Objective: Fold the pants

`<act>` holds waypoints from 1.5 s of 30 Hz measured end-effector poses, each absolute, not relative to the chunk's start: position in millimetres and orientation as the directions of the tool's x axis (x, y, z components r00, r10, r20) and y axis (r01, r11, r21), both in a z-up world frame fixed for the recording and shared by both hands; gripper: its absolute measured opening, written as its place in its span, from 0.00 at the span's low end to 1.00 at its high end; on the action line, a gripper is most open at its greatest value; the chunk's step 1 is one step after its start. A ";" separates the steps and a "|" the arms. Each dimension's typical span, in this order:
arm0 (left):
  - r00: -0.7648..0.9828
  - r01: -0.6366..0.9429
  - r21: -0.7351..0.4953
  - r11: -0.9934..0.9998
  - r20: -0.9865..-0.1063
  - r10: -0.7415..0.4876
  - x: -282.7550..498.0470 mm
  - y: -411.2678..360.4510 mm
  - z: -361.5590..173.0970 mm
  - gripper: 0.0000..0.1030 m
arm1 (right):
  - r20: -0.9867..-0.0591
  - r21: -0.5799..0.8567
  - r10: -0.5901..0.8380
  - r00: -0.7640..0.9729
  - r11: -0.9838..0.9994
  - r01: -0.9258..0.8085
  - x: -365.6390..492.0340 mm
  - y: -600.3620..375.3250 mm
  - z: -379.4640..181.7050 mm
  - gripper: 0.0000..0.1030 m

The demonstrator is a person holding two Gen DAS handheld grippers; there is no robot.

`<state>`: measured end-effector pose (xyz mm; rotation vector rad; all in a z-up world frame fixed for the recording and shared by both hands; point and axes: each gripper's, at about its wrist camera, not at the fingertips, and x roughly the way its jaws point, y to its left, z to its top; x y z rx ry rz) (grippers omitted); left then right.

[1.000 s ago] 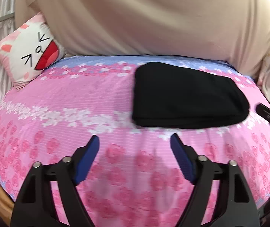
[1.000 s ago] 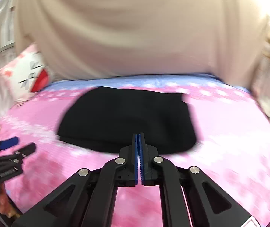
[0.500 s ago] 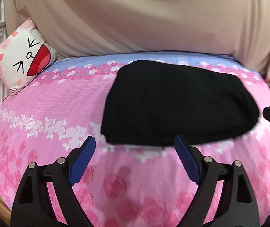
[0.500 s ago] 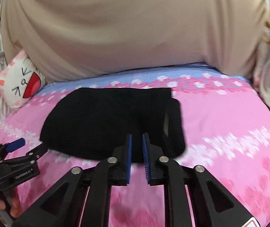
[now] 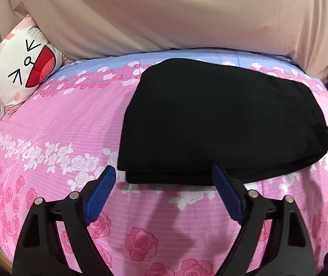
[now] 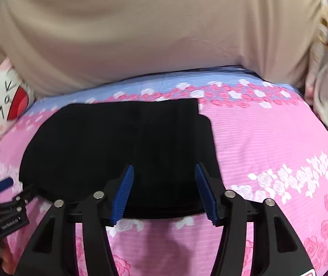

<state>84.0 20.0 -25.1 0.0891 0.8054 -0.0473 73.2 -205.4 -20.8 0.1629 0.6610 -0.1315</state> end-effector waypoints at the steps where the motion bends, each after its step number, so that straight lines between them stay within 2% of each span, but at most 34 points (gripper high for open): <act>1: 0.691 0.077 0.058 0.995 -0.723 -0.012 85.0 20.8 -25.9 0.81 | -0.631 0.105 -0.075 0.772 0.978 0.181 75.6 -208.1 -23.5 0.57; 4: 0.686 0.078 0.056 0.995 -0.728 -0.013 87.0 19.8 -27.8 0.81 | -0.675 0.115 -0.054 0.736 0.977 0.177 85.8 -213.3 -39.1 0.57; 5: 0.685 0.077 0.059 0.995 -0.728 -0.010 87.7 19.0 -28.9 0.81 | -0.677 0.132 -0.034 0.736 0.977 0.167 87.4 -213.6 -43.0 0.53; 7: 0.682 0.077 0.060 0.995 -0.731 -0.009 89.1 18.3 -30.6 0.81 | -0.667 0.129 -0.035 0.744 0.978 0.162 88.9 -212.5 -44.7 0.31; 9: 0.680 0.072 0.058 0.996 -0.733 -0.006 90.0 18.3 -31.3 0.81 | -0.639 0.141 -0.023 0.769 0.979 0.146 84.8 -212.9 -34.7 0.15; 12: 0.685 0.071 0.051 0.996 -0.728 -0.011 90.5 19.4 -29.4 0.82 | -0.561 0.159 -0.018 0.828 0.979 0.128 67.6 -219.0 -5.4 0.13; 14: 0.687 0.073 0.055 0.996 -0.726 -0.010 91.9 18.7 -31.2 0.84 | -0.555 0.145 -0.041 0.831 0.979 0.145 64.9 -222.8 -2.9 0.14; 17: 0.672 0.075 0.069 0.995 -0.740 0.001 94.7 13.6 -39.0 0.84 | -0.679 0.110 -0.051 0.732 0.979 0.170 90.0 -234.8 -45.8 0.27; 19: 0.666 0.081 0.066 0.995 -0.746 -0.005 92.5 11.7 -38.3 0.84 | -0.644 0.146 -0.039 0.764 0.974 0.172 75.3 -236.1 -40.5 0.27; 24: 0.689 0.076 0.043 0.996 -0.725 -0.022 72.0 12.4 -23.7 0.88 | -0.536 0.101 -0.111 0.837 0.976 0.195 17.3 -219.9 1.4 0.30; 25: 0.696 0.071 0.038 0.997 -0.717 -0.022 63.4 12.4 -19.4 0.90 | -0.526 0.084 -0.133 0.840 0.975 0.207 7.1 -215.9 4.1 0.33; 27: 0.707 0.068 0.044 0.997 -0.707 -0.017 49.9 11.1 -13.8 0.90 | -0.510 0.051 -0.166 0.844 0.974 0.223 -12.9 -206.1 6.1 0.51; 28: 0.711 0.066 0.047 0.997 -0.703 -0.014 45.4 11.0 -12.1 0.91 | -0.501 0.035 -0.183 0.846 0.972 0.231 -22.8 -201.1 5.2 0.53; 30: 0.724 0.053 0.048 0.997 -0.690 -0.006 29.6 12.0 -6.6 0.91 | -0.489 0.016 -0.205 0.848 0.970 0.244 -39.1 -197.0 2.1 0.53; 33: 0.735 0.049 0.037 0.998 -0.678 -0.011 10.6 16.3 -1.3 0.96 | -0.493 0.062 -0.184 0.850 0.967 0.246 -56.8 -190.9 -2.7 0.55; 45: 0.728 0.079 0.048 0.996 -0.685 -0.024 -29.2 26.8 -4.3 0.96 | -0.501 0.058 -0.181 0.846 0.969 0.241 -82.8 -159.5 -14.5 0.59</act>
